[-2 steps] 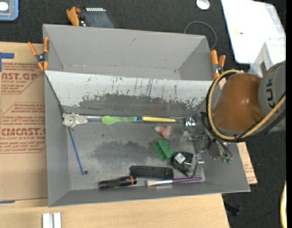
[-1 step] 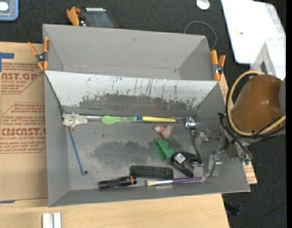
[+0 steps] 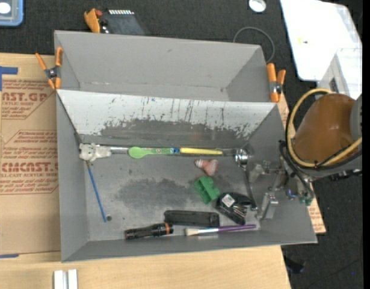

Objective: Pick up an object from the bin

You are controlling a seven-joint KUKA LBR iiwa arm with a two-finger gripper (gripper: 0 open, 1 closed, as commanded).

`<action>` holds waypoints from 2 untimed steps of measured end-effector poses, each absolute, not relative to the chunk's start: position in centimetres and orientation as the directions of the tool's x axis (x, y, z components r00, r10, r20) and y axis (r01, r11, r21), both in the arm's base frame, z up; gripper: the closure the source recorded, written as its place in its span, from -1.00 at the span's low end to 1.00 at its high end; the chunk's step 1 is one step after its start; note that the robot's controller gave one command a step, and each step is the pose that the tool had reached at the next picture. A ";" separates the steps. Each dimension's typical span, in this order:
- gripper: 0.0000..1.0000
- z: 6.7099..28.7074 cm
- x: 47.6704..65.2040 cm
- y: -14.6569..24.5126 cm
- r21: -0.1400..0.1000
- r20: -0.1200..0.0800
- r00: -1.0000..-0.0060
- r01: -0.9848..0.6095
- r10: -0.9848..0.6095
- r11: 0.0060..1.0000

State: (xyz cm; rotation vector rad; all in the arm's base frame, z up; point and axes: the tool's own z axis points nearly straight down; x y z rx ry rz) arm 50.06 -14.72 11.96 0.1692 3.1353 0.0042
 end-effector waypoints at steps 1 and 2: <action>-1.00 11.9 49.7 -12.9 0.001 0.001 -0.980 0.199 0.199 0.980; -1.00 7.6 49.6 -14.0 0.002 0.003 -0.919 0.393 0.393 0.919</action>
Offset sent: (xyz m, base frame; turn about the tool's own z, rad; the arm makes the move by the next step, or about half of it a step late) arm -0.0044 0.0042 -0.0496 0.3018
